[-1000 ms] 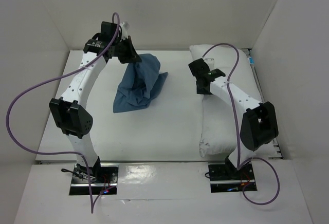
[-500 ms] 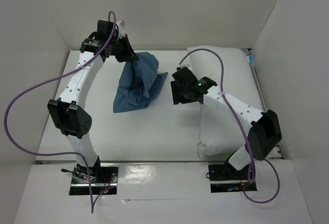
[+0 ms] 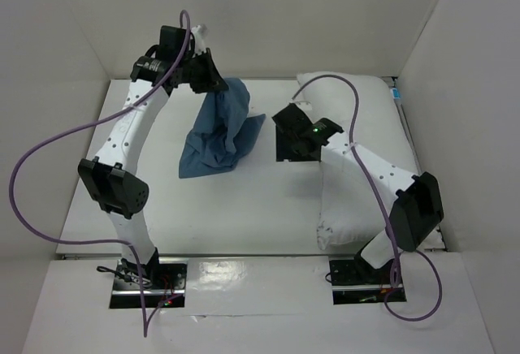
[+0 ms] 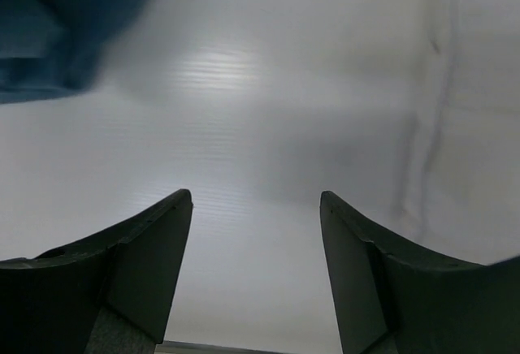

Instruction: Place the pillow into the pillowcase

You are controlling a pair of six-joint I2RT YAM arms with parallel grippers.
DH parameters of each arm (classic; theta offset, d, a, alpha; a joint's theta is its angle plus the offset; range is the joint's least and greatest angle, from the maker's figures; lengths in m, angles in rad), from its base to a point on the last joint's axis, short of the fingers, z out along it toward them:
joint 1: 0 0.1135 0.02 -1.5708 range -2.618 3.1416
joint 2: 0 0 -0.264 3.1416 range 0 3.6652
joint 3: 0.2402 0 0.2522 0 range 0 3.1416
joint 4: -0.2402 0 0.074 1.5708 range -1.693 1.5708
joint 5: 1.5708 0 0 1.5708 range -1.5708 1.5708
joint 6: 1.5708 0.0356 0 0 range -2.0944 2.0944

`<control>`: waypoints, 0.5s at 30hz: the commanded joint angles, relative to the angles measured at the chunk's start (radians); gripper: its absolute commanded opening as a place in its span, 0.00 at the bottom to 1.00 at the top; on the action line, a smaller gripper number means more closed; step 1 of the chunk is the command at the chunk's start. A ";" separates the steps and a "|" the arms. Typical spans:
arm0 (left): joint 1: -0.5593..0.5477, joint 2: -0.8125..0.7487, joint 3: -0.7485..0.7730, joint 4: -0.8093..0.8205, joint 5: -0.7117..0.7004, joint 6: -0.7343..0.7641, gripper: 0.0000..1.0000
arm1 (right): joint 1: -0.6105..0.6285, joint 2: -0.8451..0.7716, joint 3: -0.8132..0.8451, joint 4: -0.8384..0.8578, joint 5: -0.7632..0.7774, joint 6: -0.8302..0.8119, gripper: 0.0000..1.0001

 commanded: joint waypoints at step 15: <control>0.104 0.012 -0.351 0.121 -0.084 0.015 0.76 | 0.039 0.144 0.163 0.201 -0.170 -0.063 0.73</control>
